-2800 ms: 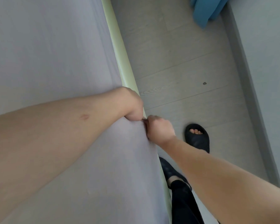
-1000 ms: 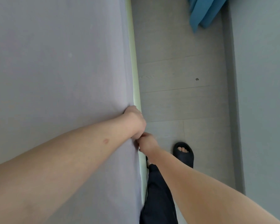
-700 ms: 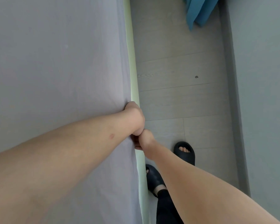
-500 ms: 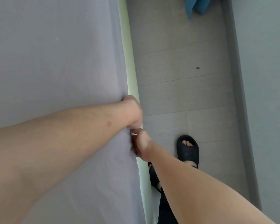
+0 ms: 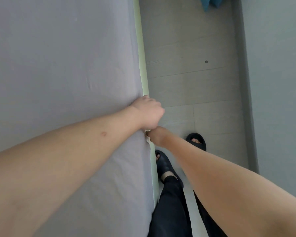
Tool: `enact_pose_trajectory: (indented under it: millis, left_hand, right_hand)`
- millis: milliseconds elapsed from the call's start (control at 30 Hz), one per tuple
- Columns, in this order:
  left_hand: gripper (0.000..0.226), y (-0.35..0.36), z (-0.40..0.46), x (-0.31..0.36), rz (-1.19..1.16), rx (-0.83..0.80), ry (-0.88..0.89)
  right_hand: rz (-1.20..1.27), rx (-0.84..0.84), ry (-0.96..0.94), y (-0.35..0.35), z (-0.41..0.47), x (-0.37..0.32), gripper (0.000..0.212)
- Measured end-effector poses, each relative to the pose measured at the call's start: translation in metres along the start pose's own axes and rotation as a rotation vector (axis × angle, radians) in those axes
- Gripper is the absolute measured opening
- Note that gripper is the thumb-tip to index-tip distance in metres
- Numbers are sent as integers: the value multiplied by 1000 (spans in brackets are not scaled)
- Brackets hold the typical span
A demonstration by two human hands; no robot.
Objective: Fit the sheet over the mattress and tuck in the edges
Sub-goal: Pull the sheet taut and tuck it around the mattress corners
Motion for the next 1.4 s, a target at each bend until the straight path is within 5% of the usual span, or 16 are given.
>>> enact_pose_trajectory:
  millis: [133,267,500,800,933,1100,1267,1400]
  left_hand:
    - [31,20,-33,16,-62,142,-13]
    - [36,66,-60,29,-99,333,18]
    - [39,122,-86,74,-83,339,-73]
    - [46,164,-144,113,-272,586,-197]
    - [49,196,-178,142,-312,471,-232]
    - [47,262,-231,192,-341,344,-192]
    - [67,319,-259,247,-296,134,-190]
    - [64,329,-259,275,-221,121,-226]
  right_hand:
    - [370,25,90,52,-26,30,16]
    - [667,118,69,103,-47,38,29]
    - [593,179,-68,121,-58,37,17]
    - [514,21,43,203,-101,83,15]
    - [607,93,31,252,-113,97,32]
    - [672,196,28,317,-140,109,25]
    - [699,184,49,378,-165,139,31]
    - [679,151,97,420,-178,160,43]
Point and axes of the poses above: each hand's wrist, its own z-axis towards the middle knuckle, its own y-axis out of the palm, x = y × z, the point moved 2 cm from there along z, towards the middle knuckle, and after that the axes turned 11 degrees about -z, right-handed, at the moved point
